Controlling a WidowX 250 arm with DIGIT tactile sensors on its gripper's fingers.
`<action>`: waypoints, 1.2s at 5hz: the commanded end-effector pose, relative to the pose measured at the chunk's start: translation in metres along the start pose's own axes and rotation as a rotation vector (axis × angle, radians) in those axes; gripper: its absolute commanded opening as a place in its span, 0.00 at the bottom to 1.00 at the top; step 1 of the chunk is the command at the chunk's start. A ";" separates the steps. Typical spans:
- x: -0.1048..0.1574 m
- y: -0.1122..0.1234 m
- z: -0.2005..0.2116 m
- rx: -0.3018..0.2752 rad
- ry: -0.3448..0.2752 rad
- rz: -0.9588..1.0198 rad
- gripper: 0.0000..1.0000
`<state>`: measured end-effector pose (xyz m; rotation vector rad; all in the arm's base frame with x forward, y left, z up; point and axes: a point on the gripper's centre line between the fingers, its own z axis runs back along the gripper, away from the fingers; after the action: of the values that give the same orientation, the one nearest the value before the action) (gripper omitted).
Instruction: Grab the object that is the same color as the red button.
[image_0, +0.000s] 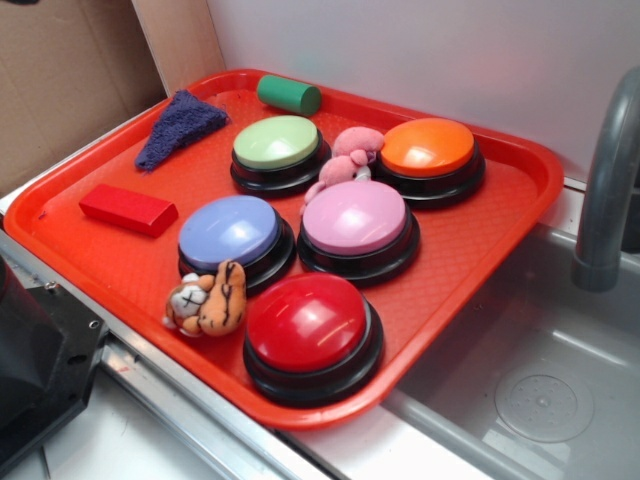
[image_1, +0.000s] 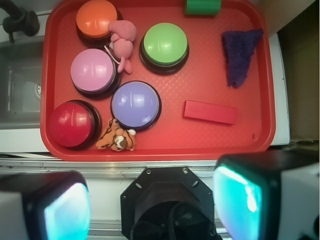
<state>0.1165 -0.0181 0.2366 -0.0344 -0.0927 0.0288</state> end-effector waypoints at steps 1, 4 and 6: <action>0.000 0.000 0.000 0.000 0.000 0.000 1.00; 0.010 0.054 -0.048 -0.015 -0.110 0.649 1.00; 0.019 0.093 -0.100 0.099 -0.126 1.138 1.00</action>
<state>0.1464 0.0710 0.1281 0.0134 -0.1565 1.1831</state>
